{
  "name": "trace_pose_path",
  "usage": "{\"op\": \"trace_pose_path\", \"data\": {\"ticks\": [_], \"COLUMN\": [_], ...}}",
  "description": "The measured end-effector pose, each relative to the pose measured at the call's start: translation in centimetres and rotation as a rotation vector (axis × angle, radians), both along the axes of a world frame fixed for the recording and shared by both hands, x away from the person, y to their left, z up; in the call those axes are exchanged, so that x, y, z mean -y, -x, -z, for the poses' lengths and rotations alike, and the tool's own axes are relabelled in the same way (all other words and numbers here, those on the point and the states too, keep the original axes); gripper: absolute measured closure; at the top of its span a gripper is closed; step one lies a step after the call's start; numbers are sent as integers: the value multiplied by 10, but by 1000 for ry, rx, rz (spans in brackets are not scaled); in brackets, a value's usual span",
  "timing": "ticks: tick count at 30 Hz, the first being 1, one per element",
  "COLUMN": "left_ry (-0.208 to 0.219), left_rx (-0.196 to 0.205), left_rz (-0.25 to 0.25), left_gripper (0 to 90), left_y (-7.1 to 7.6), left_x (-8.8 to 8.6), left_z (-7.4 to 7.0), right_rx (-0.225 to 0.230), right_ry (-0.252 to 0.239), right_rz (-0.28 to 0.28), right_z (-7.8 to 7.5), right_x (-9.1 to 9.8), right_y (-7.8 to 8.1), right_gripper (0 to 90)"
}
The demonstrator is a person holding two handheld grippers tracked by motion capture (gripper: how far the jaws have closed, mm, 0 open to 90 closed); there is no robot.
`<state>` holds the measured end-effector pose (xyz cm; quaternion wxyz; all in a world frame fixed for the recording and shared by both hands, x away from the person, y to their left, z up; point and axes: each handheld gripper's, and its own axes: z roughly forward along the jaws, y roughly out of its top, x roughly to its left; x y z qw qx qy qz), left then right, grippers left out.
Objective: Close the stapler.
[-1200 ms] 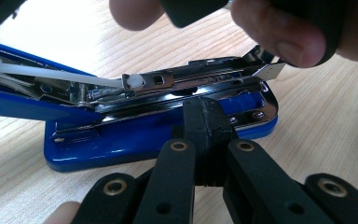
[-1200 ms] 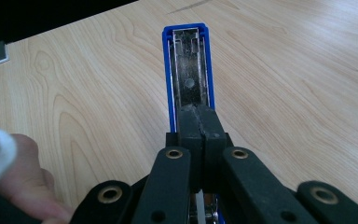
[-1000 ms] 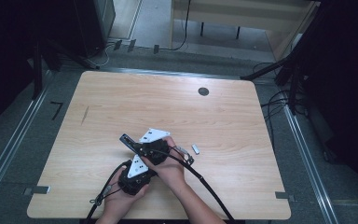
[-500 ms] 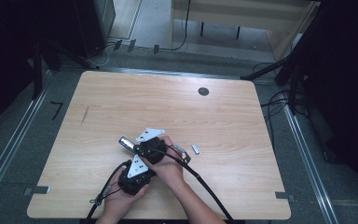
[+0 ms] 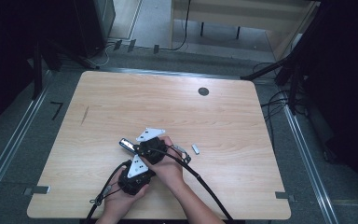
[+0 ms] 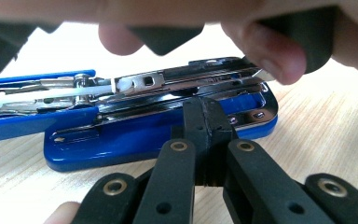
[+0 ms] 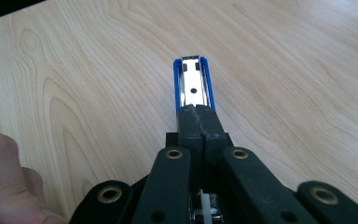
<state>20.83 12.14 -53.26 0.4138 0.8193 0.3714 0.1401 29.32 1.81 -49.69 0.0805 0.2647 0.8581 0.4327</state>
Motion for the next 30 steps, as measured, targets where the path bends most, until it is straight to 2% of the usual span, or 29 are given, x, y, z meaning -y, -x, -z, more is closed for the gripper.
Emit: {"op": "trace_pose_path", "data": {"ticks": [7, 12, 22, 30], "left_ry": [0, 0, -1, 1], "left_rx": [0, 0, 3, -1], "left_rz": [0, 2, 0, 0], "left_gripper": [900, 900, 900, 900], "left_y": [0, 0, 0, 0], "left_x": [0, 0, 0, 0], "left_z": [0, 0, 0, 0], "right_rx": [32, 37, 33, 2], "right_ry": [-27, -52, -69, -82], "right_rz": [8, 24, 77, 124], "right_z": [-10, -17, -19, -20], "right_x": [9, 20, 45, 73], "right_y": [3, 4, 3, 0], "right_gripper": [900, 900, 893, 865]}}
